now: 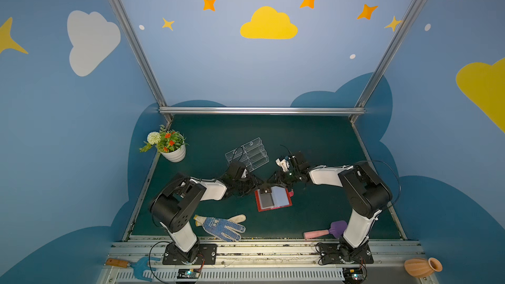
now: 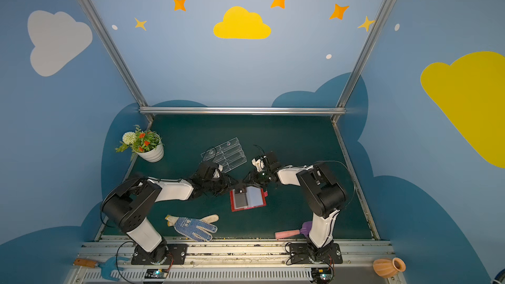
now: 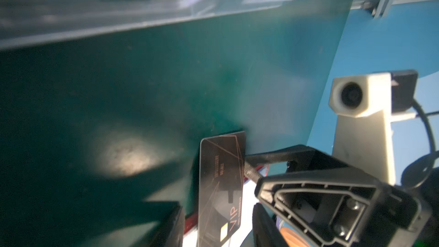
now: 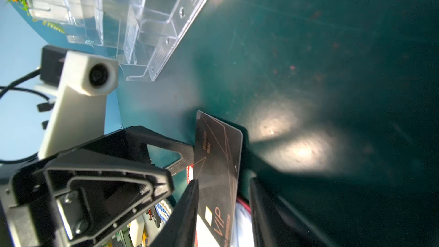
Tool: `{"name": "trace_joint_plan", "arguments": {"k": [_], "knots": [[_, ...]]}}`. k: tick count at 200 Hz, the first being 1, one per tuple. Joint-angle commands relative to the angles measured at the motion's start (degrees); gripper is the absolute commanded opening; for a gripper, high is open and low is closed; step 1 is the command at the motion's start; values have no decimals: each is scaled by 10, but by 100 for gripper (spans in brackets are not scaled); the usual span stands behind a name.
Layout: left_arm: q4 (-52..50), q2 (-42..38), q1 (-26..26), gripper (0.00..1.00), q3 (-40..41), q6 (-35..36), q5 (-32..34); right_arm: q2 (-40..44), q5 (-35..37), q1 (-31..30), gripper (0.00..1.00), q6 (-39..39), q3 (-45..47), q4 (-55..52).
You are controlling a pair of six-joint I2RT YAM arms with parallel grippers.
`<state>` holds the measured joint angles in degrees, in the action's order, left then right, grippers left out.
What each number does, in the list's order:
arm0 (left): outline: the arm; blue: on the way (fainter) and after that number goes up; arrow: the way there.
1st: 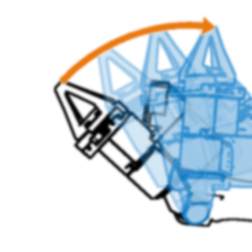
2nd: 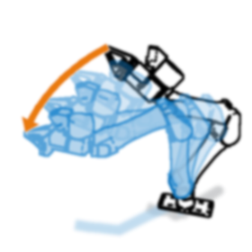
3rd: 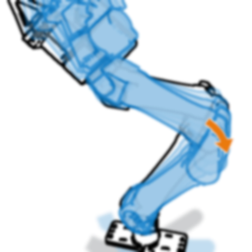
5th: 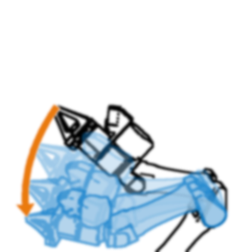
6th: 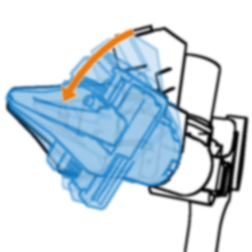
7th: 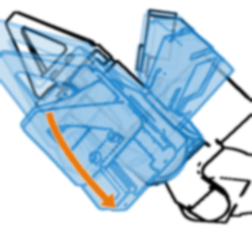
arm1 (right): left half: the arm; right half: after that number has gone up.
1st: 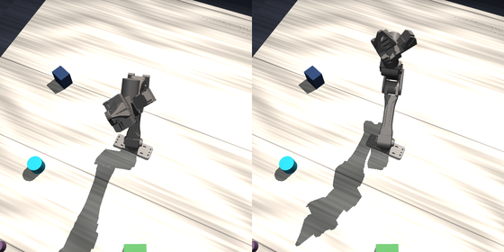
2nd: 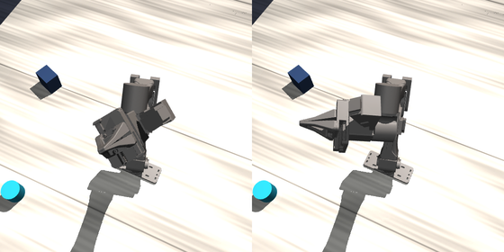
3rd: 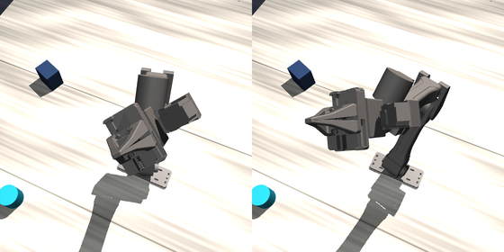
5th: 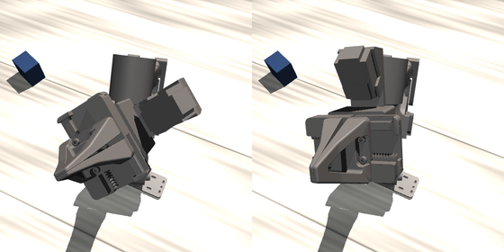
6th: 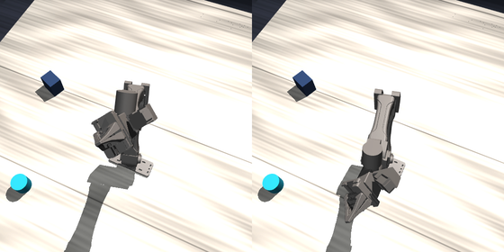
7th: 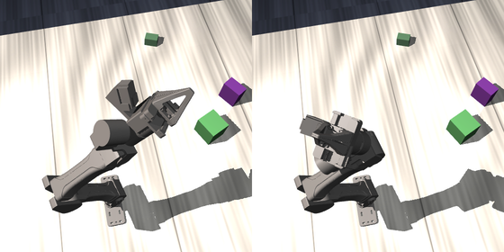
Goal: Take the credit cards out of the card holder
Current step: Pick up the credit card from the card holder.
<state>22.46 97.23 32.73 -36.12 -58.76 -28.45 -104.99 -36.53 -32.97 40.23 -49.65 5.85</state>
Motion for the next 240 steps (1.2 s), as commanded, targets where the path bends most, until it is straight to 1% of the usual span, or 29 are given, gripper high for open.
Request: {"name": "trace_joint_plan", "arguments": {"k": [1, 24, 76, 105, 146, 162, 195, 240], "knots": [[15, 12, -2, 42, 0, 4, -9, -7, -15, -12, 34, 9, 6, 29], [19, 20, -2, 36, 2, 4, -11, -8, -24, -19, 29, 21, 9, 50], [28, 32, -2, 30, 10, 1, -9, -18, -32, -29, 20, 43, 12, 77], [34, 34, -2, 28, 11, 0, -9, -25, -31, -31, 10, 49, 17, 85], [36, 23, -3, 24, 12, 0, -7, -26, -28, -34, 0, 51, 19, 81], [39, 15, -3, 22, 15, -3, -5, -23, -25, -33, 0, 50, 18, 73], [50, -8, -8, 23, 26, -16, -1, -9, -14, -31, 0, 50, 22, 60], [90, -48, -21, 31, 53, -54, 7, 7, -19, -23, 0, 73, 32, 81]]}}
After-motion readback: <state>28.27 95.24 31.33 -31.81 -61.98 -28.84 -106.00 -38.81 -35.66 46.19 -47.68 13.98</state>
